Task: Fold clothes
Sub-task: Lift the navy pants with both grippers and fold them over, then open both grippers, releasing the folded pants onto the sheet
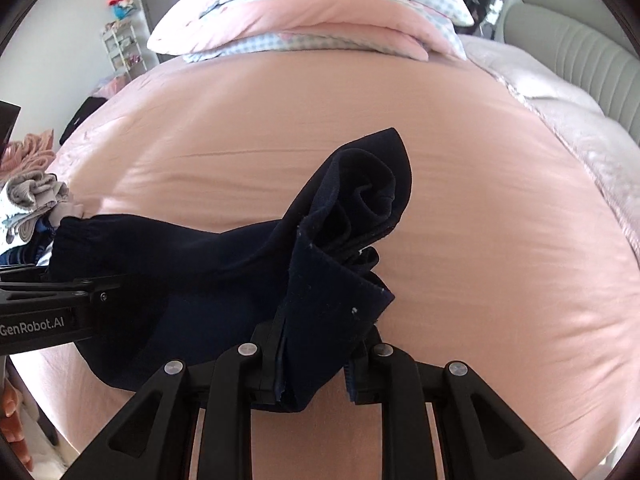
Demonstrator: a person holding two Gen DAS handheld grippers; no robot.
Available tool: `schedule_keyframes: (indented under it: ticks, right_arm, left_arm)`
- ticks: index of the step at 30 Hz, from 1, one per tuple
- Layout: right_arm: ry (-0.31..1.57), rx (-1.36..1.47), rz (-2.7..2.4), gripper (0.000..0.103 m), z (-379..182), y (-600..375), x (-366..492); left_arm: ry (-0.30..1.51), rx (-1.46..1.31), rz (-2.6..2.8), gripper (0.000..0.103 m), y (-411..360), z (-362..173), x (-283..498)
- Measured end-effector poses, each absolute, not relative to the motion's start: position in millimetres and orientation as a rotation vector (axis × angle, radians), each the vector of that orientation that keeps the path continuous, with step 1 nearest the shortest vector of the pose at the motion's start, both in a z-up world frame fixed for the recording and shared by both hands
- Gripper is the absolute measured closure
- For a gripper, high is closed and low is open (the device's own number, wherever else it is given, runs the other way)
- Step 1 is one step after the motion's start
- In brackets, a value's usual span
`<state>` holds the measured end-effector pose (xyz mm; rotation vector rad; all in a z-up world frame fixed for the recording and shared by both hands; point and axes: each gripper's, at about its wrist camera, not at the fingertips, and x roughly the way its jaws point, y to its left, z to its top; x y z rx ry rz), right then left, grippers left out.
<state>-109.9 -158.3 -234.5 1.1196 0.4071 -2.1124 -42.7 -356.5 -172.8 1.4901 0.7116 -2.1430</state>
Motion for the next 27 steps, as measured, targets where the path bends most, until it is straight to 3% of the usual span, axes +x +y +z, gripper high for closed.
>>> schedule_keyframes:
  ticks: [7, 13, 27]
  right_arm:
    - [0.522, 0.967, -2.004, 0.084, -212.4, -179.4, -127.5]
    - [0.709, 0.806, -1.936, 0.084, -203.9, -192.9, -124.1]
    - [0.927, 0.647, -1.798, 0.082, -211.6, -238.6, -141.5]
  left_arm:
    - [1.012, 1.45, -2.079, 0.051, -368.7, -173.4, 2.3]
    - [1.049, 1.466, -2.118, 0.051, -363.7, -162.7, 10.2]
    - [1.08, 1.434, -2.138, 0.051, -381.9, -149.4, 24.3]
